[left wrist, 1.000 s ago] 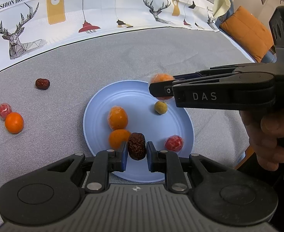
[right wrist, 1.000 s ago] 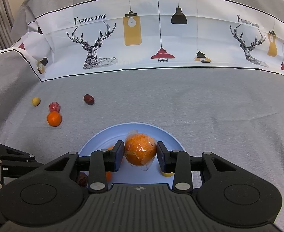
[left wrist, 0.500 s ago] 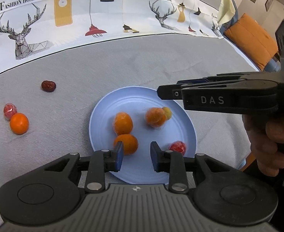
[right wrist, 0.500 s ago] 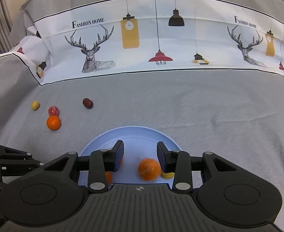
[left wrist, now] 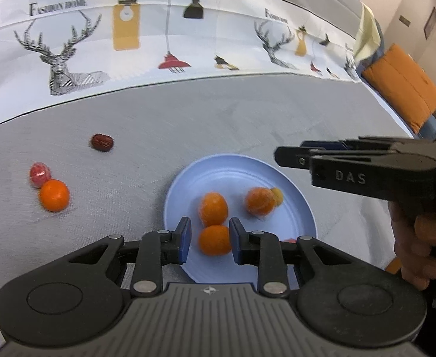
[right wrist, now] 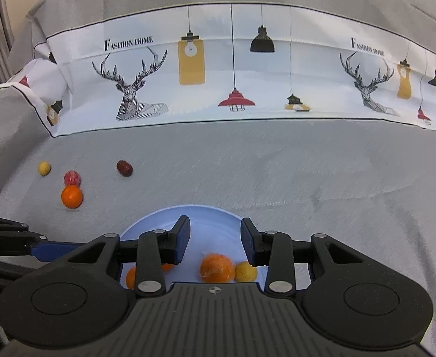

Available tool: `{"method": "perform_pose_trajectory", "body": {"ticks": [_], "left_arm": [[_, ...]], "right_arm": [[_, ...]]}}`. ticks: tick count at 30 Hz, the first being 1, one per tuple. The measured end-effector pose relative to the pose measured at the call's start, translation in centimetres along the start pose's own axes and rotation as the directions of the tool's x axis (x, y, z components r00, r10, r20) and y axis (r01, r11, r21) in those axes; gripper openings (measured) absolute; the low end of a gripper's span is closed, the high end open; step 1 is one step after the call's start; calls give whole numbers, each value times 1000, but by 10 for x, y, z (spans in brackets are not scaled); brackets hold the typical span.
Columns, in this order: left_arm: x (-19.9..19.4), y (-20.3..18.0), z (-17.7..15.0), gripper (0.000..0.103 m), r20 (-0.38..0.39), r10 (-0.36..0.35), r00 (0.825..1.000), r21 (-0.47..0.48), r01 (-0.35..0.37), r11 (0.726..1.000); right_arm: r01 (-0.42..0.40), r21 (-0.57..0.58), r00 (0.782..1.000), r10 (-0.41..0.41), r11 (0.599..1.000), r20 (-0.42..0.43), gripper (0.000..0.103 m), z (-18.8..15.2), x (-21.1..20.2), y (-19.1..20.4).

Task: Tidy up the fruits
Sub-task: 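Withdraw both tools from the plate toward the remaining fruits, then close the left tool on a red netted plum while the right tool grips a dark red date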

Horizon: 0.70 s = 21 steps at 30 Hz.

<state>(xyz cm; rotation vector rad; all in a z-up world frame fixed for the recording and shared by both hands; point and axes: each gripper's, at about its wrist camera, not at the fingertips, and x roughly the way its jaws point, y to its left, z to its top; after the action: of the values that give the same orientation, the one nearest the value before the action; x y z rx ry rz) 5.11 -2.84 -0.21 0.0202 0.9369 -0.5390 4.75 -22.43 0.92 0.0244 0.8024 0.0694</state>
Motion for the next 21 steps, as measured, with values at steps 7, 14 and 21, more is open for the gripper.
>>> {"method": "perform_pose_trajectory", "body": {"ticks": [7,14,21], "left_arm": [[-8,26,12,17,28,75,997,-106,-72,992],[-28,84,25,15,62,135,989,-328,-107,939],[-35,153,31,15,43,183,982,-555,-129,822]], "right_arm": [[-4,17,999,3,1000,54,31,6,-2,2],[-48,8,993,47,999,110,11,16,-1,12],[-102,17,988,99,995,118,11,30,15,28]]}}
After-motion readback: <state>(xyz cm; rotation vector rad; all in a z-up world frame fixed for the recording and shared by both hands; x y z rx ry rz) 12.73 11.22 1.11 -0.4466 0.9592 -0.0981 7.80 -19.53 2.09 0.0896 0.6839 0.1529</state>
